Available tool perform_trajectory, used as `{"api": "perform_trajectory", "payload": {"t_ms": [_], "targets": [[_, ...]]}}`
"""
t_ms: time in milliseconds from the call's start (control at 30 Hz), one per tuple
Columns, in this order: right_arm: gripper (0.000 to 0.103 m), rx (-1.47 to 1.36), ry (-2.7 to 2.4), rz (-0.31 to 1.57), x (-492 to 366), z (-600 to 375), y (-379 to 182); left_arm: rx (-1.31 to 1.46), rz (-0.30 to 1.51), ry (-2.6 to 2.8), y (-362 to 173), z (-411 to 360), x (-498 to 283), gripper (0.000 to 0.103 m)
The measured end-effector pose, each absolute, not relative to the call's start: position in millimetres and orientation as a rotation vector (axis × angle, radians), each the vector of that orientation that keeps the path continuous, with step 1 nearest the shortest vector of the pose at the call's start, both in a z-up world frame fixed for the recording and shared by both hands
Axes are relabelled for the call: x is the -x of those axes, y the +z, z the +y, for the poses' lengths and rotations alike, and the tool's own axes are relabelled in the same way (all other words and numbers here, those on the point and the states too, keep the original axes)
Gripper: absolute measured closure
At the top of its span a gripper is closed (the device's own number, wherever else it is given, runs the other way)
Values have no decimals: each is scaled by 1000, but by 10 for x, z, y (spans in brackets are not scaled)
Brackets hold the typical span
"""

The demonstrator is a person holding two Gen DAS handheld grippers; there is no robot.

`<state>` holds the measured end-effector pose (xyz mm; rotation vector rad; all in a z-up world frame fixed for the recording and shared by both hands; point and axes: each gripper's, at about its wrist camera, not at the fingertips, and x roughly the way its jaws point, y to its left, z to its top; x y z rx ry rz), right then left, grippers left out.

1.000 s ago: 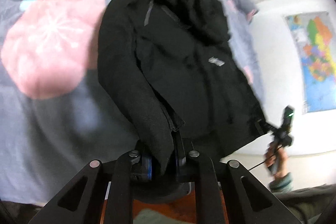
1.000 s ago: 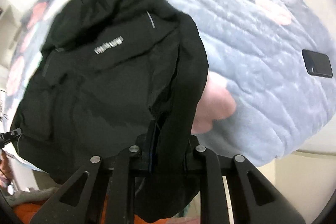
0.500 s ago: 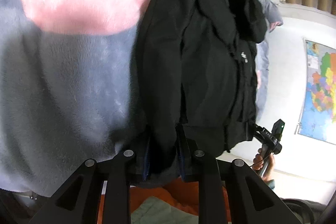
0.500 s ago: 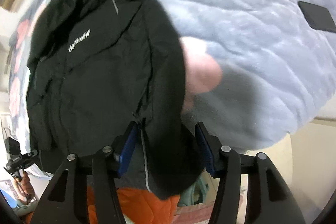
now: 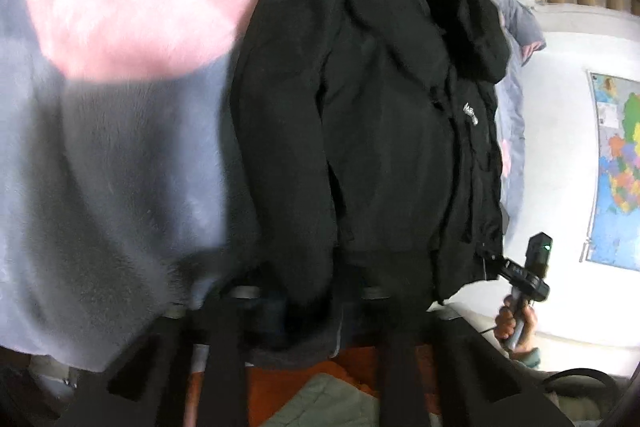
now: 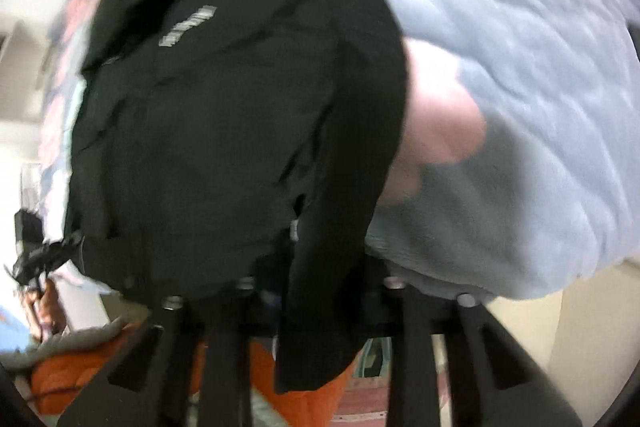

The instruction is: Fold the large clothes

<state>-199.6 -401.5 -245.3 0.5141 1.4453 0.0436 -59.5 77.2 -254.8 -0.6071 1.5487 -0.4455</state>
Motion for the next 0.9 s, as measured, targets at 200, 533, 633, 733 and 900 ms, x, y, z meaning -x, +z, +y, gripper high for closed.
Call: {"api": "perform_trajectory", "payload": {"t_ms": [200,533,633,733,900], "targets": [[82,-499,110,1310,1689,-4085,-1803,779,1397,-447,-2168,798,456,89],[86,-480,142,1083,653,-4395,-960,788,1029,-536,-988,522,-610,89],[86,-470,122,1024,206,-4502,-812,710,961,-487,-694,411,-1009,88],[86,-491,108,991,-264,-4617,-746,672,925,-440,-553,333,-1363,88],[86,-488,67,1010,-1163,-4672,-869,571,924,-330,-588,114,-2152,88]]}}
